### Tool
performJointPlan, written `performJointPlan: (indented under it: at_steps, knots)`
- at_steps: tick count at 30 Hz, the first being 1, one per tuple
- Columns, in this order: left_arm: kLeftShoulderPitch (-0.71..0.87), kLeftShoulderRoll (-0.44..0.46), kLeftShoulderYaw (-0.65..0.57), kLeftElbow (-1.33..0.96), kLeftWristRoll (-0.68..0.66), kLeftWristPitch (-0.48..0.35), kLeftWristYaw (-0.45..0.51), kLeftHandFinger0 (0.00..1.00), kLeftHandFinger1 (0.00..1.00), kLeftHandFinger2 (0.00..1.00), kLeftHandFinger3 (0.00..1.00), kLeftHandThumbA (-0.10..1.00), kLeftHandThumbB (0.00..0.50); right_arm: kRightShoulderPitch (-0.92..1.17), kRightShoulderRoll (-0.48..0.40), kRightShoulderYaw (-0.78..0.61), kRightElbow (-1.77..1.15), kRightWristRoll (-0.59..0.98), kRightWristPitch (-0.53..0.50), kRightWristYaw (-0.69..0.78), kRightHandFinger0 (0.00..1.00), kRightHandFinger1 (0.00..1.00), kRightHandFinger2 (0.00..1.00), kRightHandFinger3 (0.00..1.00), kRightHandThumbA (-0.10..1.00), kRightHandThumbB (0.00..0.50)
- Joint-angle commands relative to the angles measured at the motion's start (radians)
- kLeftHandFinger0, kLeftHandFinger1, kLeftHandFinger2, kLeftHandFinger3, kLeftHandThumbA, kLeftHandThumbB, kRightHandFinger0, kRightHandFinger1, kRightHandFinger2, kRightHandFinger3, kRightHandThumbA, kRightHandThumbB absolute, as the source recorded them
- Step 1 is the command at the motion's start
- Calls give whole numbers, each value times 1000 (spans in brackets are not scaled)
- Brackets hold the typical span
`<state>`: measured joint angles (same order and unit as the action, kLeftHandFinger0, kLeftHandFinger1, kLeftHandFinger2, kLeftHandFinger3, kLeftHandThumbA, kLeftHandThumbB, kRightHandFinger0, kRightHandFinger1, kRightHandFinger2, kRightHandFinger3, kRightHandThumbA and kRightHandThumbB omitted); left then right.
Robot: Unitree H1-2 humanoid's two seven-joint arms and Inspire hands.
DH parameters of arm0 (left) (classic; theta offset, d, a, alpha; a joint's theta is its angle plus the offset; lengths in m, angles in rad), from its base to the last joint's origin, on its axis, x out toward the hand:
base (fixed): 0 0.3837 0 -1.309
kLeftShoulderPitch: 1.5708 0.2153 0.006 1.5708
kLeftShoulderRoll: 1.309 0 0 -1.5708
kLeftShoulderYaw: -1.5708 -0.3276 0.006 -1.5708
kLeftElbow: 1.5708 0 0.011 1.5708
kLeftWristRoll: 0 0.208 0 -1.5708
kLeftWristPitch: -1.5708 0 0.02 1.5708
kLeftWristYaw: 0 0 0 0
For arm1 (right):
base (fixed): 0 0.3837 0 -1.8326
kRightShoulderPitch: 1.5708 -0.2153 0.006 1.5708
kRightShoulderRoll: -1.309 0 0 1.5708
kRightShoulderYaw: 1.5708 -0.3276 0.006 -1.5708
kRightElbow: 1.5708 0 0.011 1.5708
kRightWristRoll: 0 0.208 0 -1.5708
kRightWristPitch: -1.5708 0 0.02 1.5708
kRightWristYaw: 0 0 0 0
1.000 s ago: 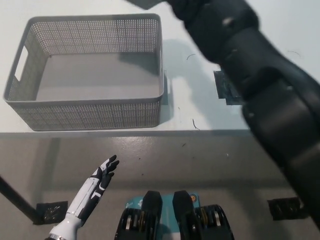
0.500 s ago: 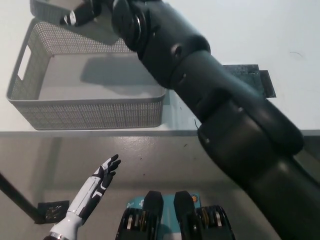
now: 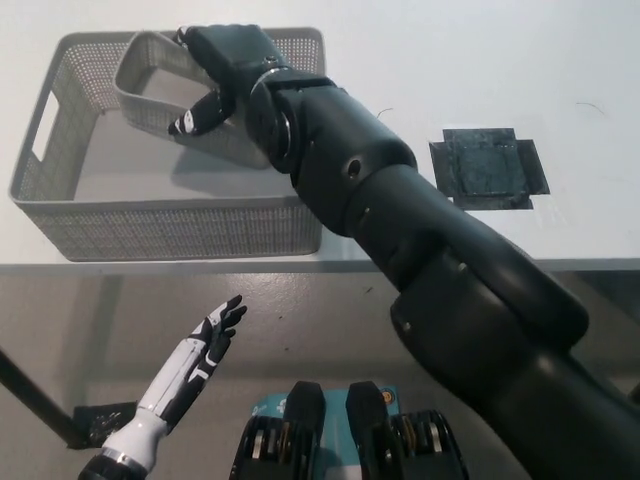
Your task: Use the right hand to pick up a small rectangular container and put it into a bigger container on the left side
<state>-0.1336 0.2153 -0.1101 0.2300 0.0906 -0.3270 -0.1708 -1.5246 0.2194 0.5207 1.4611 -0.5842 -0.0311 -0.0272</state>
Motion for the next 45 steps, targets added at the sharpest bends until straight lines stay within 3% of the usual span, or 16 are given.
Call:
performJointPlan:
  at_steps: [1,2,3,8,20,23,25,28,31,34,37,41,42,44,45]
  knots:
    - [-22,18,-4,-26,-2,-14,-21,1000,1000,1000,1000,1000,320,-53,24,-5,-7,17,25,62,658,966,1000,1000,573,388]
    - [-23,18,-5,-26,0,-16,-22,1000,1000,1000,1000,1000,313,-54,23,-21,-7,36,28,88,1000,1000,1000,1000,619,472]
    - [-26,20,-6,-27,2,-16,-25,1000,1000,1000,1000,1000,310,-57,19,-41,-7,58,34,129,1000,1000,1000,1000,675,499]
    - [-30,21,-4,-25,3,-16,-27,1000,1000,1000,1000,1000,311,-71,2,-42,-11,55,14,147,1000,1000,1000,1000,832,500]
    - [-38,21,-2,-24,3,-17,-35,1000,1000,1000,1000,1000,299,-98,-46,-43,-17,54,14,177,1000,1000,1000,1000,870,500]
    - [-40,20,0,-23,4,-14,-34,1000,1000,1000,1000,1000,296,-118,-79,-45,-24,57,-2,184,1000,1000,1000,1000,931,500]
    - [-45,21,0,-19,6,-17,-33,1000,1000,1000,1000,1000,293,-155,-137,-73,-43,83,-51,171,1000,1000,1000,1000,1000,500]
    - [-50,24,2,-19,-5,-5,-40,1000,1000,1000,1000,1000,304,-208,-227,-144,-79,140,-116,158,1000,1000,1000,1000,1000,500]
    - [-48,25,3,-11,-9,-22,-42,1000,1000,1000,1000,1000,280,-243,-321,-229,-140,206,-203,174,1000,1000,1000,1000,1000,500]
    - [-46,25,4,-9,-9,-20,-41,1000,1000,1000,1000,1000,294,-236,-432,-280,-302,227,-202,231,1000,1000,1000,1000,1000,484]
    - [-43,26,5,-9,-7,-11,-41,1000,1000,1000,1000,1000,302,-136,-581,-323,-642,247,-137,324,1000,1000,1000,1000,1000,499]
    - [-46,30,6,-5,-10,-5,-44,1000,1000,1000,1000,1000,290,70,-740,-449,-1142,358,25,411,1000,1000,1000,1000,1000,470]
    - [-45,32,7,-5,-9,-5,-45,1000,1000,1000,1000,1000,289,112,-761,-476,-1233,371,62,411,1000,1000,1000,1000,1000,471]
    - [-52,34,5,7,-1,-14,-42,1000,1000,1000,1000,1000,286,203,-781,-556,-1372,504,75,417,1000,1000,1000,1000,1000,410]
    - [-55,33,4,9,-3,-12,-45,1000,1000,1000,1000,1000,285,298,-783,-615,-1531,572,134,403,1000,1000,1000,1000,1000,451]
